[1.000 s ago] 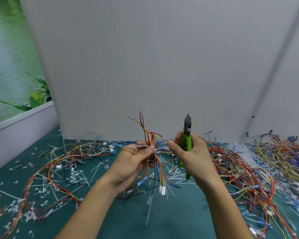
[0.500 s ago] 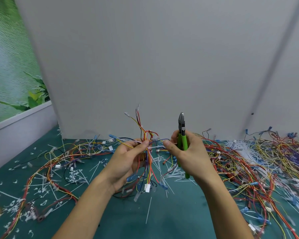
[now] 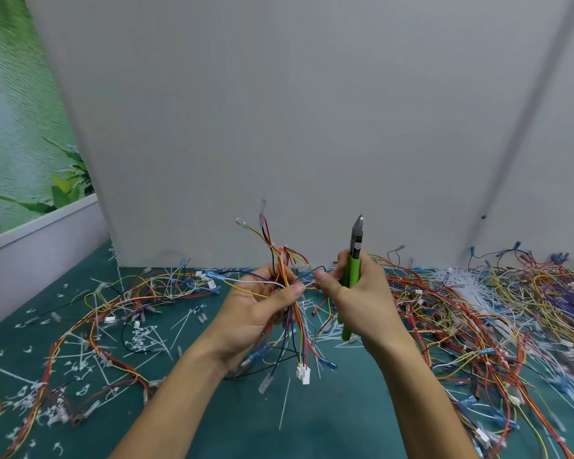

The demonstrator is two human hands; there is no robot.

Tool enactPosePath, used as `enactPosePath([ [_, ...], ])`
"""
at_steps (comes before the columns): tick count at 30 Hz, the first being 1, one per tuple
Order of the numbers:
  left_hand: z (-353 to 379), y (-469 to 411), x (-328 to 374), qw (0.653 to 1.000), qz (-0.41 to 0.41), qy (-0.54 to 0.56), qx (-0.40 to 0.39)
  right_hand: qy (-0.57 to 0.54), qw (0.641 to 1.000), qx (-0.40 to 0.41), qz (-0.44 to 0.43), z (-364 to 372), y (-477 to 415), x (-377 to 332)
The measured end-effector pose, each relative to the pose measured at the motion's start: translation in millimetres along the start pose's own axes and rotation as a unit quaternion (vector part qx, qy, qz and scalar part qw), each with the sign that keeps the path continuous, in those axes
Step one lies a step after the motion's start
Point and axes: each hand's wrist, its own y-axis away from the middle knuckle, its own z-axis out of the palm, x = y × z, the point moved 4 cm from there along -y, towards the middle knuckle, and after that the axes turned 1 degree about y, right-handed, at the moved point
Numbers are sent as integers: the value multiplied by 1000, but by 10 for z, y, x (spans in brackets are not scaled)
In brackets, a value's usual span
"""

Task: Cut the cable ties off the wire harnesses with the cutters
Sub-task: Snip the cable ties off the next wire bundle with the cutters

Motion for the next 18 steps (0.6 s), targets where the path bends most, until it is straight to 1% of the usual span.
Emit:
enactPosePath([
  [6,-7,-6,-42,1000,2,-7,-8,46,999,23,-15,16,1,16],
  [11,-4,14,-53,1000,-5,7,-16,50,998,20,-18,16,0,17],
  [15,4,6,-35,999,-7,39,1,33,999,7,-27,-9,0,-13],
  [18,1,5,-19,999,2,35,17,32,999,2,-37,-30,7,-51],
])
